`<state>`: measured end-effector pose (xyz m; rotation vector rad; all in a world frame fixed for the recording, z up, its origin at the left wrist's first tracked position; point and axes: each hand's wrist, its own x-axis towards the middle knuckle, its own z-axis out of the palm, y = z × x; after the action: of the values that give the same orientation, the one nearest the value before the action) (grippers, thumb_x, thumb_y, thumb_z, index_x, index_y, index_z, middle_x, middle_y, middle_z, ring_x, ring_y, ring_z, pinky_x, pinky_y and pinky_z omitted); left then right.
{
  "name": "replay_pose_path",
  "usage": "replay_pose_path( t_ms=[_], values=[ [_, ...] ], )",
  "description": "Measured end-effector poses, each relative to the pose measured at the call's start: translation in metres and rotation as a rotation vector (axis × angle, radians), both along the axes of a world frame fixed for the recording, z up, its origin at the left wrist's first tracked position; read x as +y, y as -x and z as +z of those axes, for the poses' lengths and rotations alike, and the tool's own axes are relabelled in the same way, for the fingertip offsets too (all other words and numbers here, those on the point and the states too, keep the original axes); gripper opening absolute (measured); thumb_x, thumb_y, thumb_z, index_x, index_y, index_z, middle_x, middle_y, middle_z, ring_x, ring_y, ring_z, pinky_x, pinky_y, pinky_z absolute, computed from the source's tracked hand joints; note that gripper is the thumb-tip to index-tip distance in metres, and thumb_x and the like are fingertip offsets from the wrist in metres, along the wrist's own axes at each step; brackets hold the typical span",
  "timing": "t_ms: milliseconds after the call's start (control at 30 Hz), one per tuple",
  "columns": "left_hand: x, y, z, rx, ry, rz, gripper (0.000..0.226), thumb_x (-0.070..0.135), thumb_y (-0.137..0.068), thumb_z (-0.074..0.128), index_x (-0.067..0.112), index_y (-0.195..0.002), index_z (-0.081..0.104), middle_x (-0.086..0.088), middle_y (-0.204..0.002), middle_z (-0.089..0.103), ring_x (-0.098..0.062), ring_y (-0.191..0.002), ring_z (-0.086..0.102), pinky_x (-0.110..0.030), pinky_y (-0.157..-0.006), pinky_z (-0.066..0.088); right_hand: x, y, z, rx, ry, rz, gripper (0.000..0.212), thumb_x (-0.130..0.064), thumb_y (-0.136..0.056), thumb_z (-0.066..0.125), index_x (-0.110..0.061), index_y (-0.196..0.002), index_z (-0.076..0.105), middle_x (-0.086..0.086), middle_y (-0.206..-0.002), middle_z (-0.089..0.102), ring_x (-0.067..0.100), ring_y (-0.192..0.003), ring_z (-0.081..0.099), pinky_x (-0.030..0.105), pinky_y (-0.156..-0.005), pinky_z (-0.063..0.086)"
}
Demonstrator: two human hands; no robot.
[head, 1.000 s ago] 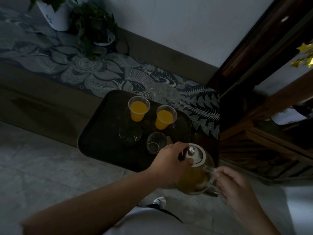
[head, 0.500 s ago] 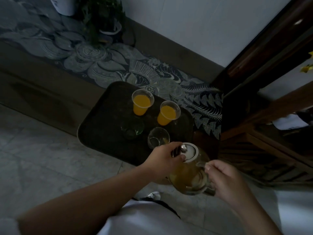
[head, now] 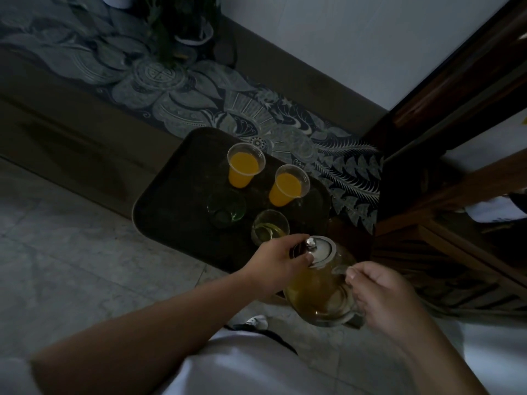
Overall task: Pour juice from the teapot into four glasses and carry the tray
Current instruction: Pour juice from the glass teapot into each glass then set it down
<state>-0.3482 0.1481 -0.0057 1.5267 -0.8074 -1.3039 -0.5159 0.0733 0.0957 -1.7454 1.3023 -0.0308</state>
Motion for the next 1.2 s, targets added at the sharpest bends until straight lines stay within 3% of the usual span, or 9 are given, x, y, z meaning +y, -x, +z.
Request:
replay_pose_path(
  t_ms=[267, 333, 467, 800, 900, 1033, 1200],
  values=[
    [0.002, 0.001, -0.001, 0.054, 0.004, 0.017, 0.045, 0.030, -0.094, 0.061, 0.025, -0.138, 0.054, 0.004, -0.124, 0.066, -0.011, -0.117, 0.060, -0.041, -0.103, 0.050, 0.001, -0.002, 0.001, 0.026, 0.016, 0.031, 0.024, -0.037, -0.089, 0.053, -0.022, -0.079, 0.068, -0.005, -0.053, 0.052, 0.016, -0.055, 0.051, 0.039, -0.059, 0.040],
    [0.002, 0.001, 0.000, 0.054, 0.009, 0.011, 0.041, 0.028, -0.095, 0.060, 0.025, -0.136, 0.056, 0.004, -0.120, 0.067, -0.010, -0.114, 0.061, -0.040, -0.102, 0.050, 0.002, -0.002, 0.003, 0.027, 0.012, 0.027, 0.023, -0.032, -0.092, 0.053, -0.023, -0.077, 0.068, -0.007, -0.050, 0.054, 0.010, -0.051, 0.053, 0.035, -0.056, 0.041],
    [0.004, 0.003, 0.000, 0.062, 0.011, 0.015, 0.033, 0.025, -0.096, 0.060, 0.029, -0.129, 0.061, 0.006, -0.113, 0.069, -0.010, -0.109, 0.063, -0.039, -0.099, 0.051, 0.004, -0.005, 0.007, 0.055, -0.004, 0.012, 0.026, -0.027, -0.094, 0.052, -0.016, -0.075, 0.066, -0.011, -0.040, 0.047, -0.002, -0.035, 0.041, 0.025, -0.048, 0.030],
    [0.005, 0.009, -0.004, 0.105, 0.023, 0.020, 0.025, 0.022, -0.096, 0.059, 0.035, -0.117, 0.065, 0.002, -0.112, 0.070, -0.014, -0.109, 0.064, -0.045, -0.103, 0.049, 0.009, -0.004, 0.015, 0.096, 0.032, 0.062, 0.027, -0.025, -0.091, 0.056, -0.022, -0.064, 0.059, -0.014, -0.039, 0.050, -0.002, -0.034, 0.042, 0.026, -0.049, 0.032],
    [0.005, 0.010, -0.006, 0.111, 0.022, 0.016, 0.033, 0.029, -0.092, 0.060, 0.030, -0.125, 0.064, 0.002, -0.113, 0.070, -0.015, -0.110, 0.064, -0.048, -0.103, 0.048, 0.010, -0.004, 0.017, 0.132, 0.064, 0.094, 0.022, -0.024, -0.089, 0.057, -0.021, -0.067, 0.059, -0.012, -0.044, 0.050, 0.000, -0.040, 0.044, 0.028, -0.050, 0.035],
    [0.004, 0.013, -0.007, 0.134, 0.040, 0.014, 0.036, 0.036, -0.086, 0.059, 0.034, -0.121, 0.065, 0.000, -0.111, 0.071, -0.019, -0.109, 0.065, -0.052, -0.102, 0.048, 0.012, -0.006, 0.022, 0.193, 0.118, 0.135, 0.016, -0.024, -0.087, 0.058, -0.013, -0.077, 0.063, -0.002, -0.060, 0.054, 0.013, -0.055, 0.052, 0.032, -0.053, 0.040],
    [0.004, 0.015, -0.007, 0.164, 0.062, 0.017, 0.034, 0.035, -0.085, 0.059, 0.032, -0.118, 0.067, -0.003, -0.110, 0.070, -0.022, -0.109, 0.065, -0.055, -0.102, 0.047, 0.015, -0.007, 0.026, 0.226, 0.193, 0.173, 0.018, -0.024, -0.087, 0.057, -0.013, -0.073, 0.061, -0.004, -0.055, 0.049, 0.012, -0.050, 0.047, 0.034, -0.050, 0.039]
  ],
)
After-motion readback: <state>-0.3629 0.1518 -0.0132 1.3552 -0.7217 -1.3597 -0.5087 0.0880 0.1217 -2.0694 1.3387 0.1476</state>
